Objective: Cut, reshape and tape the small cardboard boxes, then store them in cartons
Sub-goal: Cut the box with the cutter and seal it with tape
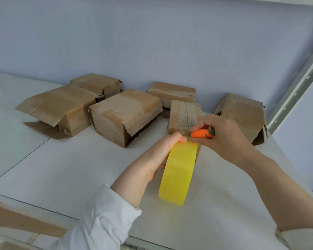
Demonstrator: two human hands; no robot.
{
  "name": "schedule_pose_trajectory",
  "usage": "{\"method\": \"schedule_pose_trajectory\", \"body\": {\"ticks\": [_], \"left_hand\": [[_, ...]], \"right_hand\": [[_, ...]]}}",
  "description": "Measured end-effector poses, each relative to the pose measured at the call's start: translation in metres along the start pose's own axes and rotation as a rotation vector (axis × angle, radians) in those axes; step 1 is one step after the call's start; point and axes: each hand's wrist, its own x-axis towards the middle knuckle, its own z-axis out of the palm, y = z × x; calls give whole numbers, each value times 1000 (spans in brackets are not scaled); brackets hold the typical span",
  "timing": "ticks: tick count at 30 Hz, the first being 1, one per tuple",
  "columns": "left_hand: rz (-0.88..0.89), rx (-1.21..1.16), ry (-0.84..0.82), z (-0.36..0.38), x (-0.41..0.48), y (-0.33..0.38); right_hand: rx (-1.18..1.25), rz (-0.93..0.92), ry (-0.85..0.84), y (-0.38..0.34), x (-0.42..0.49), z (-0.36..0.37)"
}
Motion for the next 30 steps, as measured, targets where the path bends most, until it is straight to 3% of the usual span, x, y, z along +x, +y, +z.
{"method": "schedule_pose_trajectory", "body": {"ticks": [4,8,12,14,16,18,22,30], "left_hand": [[-48,-184,-112,-7,-40,7],[22,-252,-233,-11,-76,-1],[19,-284,-214,-10,-77,3],[28,-250,-180,-9,-78,15],[90,-239,-192,-11,-76,5],[97,-400,-136,-7,-72,-1],[157,-236,-108,-5,-59,0],[366,-273,-53,-16,-75,-32]], "right_hand": [[-71,-34,0,1,-3,-4],[-32,76,-91,1,-7,-11],[430,222,208,-4,4,-22],[573,264,201,-5,13,-16],[610,290,143,-4,20,-2],[600,315,132,-2,23,10],[577,330,207,5,26,16],[667,278,257,-13,15,14]]}}
